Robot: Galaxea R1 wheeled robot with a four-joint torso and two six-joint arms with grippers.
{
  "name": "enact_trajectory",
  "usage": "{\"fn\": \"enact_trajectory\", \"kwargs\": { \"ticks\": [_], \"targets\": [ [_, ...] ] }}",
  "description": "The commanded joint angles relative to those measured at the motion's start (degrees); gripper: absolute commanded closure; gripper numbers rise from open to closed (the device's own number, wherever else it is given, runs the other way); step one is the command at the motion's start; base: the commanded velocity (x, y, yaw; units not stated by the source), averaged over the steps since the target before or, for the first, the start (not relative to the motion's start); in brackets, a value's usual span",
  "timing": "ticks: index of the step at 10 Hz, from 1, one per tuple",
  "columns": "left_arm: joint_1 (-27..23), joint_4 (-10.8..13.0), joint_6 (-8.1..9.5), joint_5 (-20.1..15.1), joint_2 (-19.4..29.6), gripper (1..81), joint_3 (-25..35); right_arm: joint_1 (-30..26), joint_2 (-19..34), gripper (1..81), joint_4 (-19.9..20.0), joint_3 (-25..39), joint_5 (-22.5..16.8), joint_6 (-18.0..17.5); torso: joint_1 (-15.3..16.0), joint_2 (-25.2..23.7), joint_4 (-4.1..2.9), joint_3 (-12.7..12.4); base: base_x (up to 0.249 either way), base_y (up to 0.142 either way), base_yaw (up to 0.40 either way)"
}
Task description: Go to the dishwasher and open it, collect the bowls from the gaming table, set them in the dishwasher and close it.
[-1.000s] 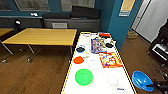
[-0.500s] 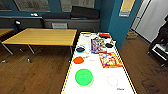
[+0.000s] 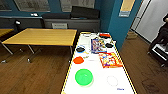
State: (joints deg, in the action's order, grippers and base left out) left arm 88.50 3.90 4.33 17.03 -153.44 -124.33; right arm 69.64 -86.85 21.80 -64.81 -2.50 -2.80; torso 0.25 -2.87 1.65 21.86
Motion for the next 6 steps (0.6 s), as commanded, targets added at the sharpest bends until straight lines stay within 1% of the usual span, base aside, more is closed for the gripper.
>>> {"fn": "enact_trajectory", "kwargs": {
  "ticks": [1, 2, 3, 4, 5, 6],
  "targets": [
    [2.16, 1.37, -0.11, 0.81, 17.26, 1.0, 17.16, 19.60, -14.40, 81.1, -5.52, -9.52, 25.14, 4.65, 0.00, 0.00, 0.00, 0.00, 0.000, 0.000, 0.000],
    [2.16, 1.37, -0.11, 2.22, 21.77, 1.0, 21.85, 21.28, -18.02, 81.1, -7.99, -11.20, 26.32, 4.56, 0.00, 0.00, 0.00, 0.00, 0.000, 0.000, 0.000],
    [2.16, 1.37, -0.11, 3.97, 25.28, 1.0, 26.06, 22.51, -19.97, 81.1, -9.05, -12.61, 26.32, 4.65, 0.00, 0.00, 0.00, 0.00, 0.000, 0.000, 0.000],
    [1.90, 1.46, -0.11, 6.87, 30.38, 1.0, 32.22, 23.57, -22.79, 81.1, -9.67, -14.46, 26.84, 4.65, 0.00, 0.00, 0.00, 0.00, 0.000, 0.000, 0.000],
    [1.11, 0.59, 0.15, 8.27, 35.52, 1.0, 38.49, 24.01, -24.72, 81.1, -10.72, -14.99, 27.72, 5.26, 0.00, 0.00, 0.00, 0.00, 0.000, 0.000, 0.000],
    [-0.12, 0.76, 3.76, 8.46, 39.79, 1.0, 42.94, 24.28, -27.18, 81.1, -10.99, -15.60, 27.90, 6.23, 0.00, 0.00, 0.00, -0.02, 0.000, 0.000, 0.000]
  ]
}}
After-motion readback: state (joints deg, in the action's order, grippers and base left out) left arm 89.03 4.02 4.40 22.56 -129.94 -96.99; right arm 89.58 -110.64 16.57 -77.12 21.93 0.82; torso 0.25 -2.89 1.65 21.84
